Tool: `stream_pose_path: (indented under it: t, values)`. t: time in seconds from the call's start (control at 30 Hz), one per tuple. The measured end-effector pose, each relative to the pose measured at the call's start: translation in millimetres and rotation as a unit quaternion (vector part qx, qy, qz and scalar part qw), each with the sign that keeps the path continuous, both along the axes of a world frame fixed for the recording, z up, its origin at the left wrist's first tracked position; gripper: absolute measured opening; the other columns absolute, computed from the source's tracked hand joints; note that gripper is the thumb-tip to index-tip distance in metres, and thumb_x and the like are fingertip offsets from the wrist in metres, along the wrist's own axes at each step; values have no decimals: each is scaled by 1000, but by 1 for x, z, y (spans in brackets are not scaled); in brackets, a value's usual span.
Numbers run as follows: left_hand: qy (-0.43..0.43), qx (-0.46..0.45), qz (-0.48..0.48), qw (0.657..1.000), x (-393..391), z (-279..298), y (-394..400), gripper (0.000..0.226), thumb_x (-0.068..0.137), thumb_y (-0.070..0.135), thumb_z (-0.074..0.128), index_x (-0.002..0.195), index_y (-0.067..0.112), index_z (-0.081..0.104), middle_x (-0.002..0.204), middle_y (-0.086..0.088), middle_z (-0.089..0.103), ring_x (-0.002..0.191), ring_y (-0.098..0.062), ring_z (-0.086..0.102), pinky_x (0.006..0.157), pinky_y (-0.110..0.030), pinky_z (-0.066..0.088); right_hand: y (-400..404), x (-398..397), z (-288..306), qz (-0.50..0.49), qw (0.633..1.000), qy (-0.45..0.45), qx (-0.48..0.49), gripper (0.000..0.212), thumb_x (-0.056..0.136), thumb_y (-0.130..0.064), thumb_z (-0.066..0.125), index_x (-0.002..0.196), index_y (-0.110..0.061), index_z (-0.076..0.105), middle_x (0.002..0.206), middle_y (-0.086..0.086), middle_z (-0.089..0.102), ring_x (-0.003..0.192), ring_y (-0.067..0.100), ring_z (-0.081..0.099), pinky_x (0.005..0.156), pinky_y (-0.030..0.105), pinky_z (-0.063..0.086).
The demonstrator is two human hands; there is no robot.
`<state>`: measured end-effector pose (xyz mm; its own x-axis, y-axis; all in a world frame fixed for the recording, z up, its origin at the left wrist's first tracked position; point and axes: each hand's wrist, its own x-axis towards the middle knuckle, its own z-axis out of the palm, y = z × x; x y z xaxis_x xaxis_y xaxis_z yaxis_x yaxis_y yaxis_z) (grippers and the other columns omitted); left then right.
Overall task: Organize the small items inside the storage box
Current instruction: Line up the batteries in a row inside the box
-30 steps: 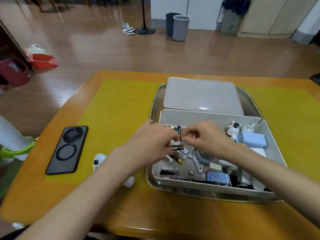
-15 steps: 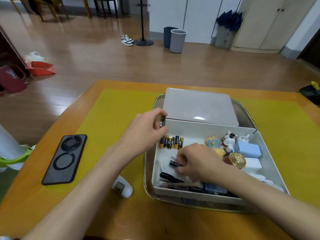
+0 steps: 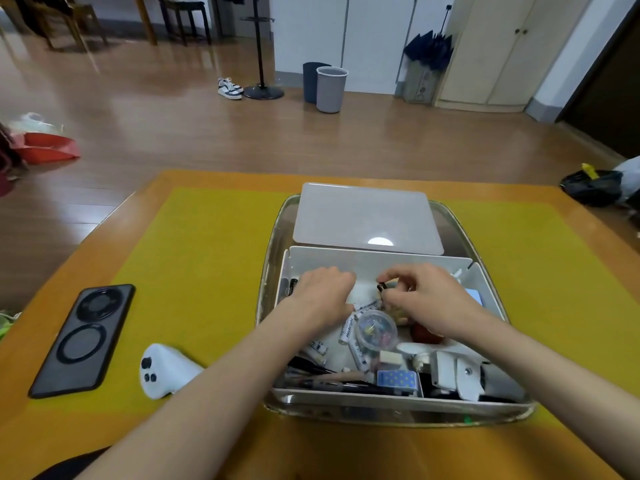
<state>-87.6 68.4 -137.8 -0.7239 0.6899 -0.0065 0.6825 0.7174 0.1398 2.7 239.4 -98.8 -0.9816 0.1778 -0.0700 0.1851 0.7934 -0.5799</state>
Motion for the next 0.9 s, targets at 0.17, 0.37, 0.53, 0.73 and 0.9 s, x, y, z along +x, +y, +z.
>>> stream_pose_path:
  t: [0.17, 0.37, 0.53, 0.73, 0.9]
  values:
    - [26, -20, -4, 999, -2, -1, -3, 27, 90, 36, 61, 107, 18, 51, 100, -8, 63, 95, -32, 61, 65, -36, 35, -5, -11, -4, -11, 1000, -8, 27, 16, 77, -38, 70, 93, -37, 68, 72, -12, 72, 78, 8, 66, 72, 34, 51]
    - [21, 5, 2, 1000, 0, 33, -29, 24, 90, 32, 62, 113, 27, 62, 103, -1, 69, 100, -27, 63, 68, -33, 41, -24, -36, -13, 15, 993, 9, 115, 26, 79, -42, 69, 102, -32, 66, 84, -10, 70, 88, 18, 65, 69, 32, 48]
    - [-16, -34, -48, 998, 19, 48, -64, 12, 87, 28, 65, 98, 32, 65, 94, 8, 67, 92, -18, 63, 67, -32, 47, -40, -49, -28, 47, 981, 20, 185, 22, 83, -46, 64, 97, -29, 62, 91, -2, 68, 87, 28, 63, 63, 34, 42]
    - [-50, -78, -152, 984, 50, 30, -76, 10, 86, 34, 69, 94, 29, 67, 91, 8, 67, 89, -15, 61, 96, -37, 42, -41, -39, -30, 105, 974, 46, 194, 24, 96, -47, 52, 100, -31, 70, 78, -7, 61, 80, 19, 56, 55, 29, 36]
    - [-65, -73, -171, 980, 49, 28, -79, 16, 93, 41, 57, 100, 30, 65, 96, 11, 66, 95, -16, 60, 85, -37, 38, -30, -26, -12, 142, 977, 41, 156, 20, 95, -42, 55, 97, -32, 73, 83, -17, 67, 88, 12, 55, 69, 36, 49]
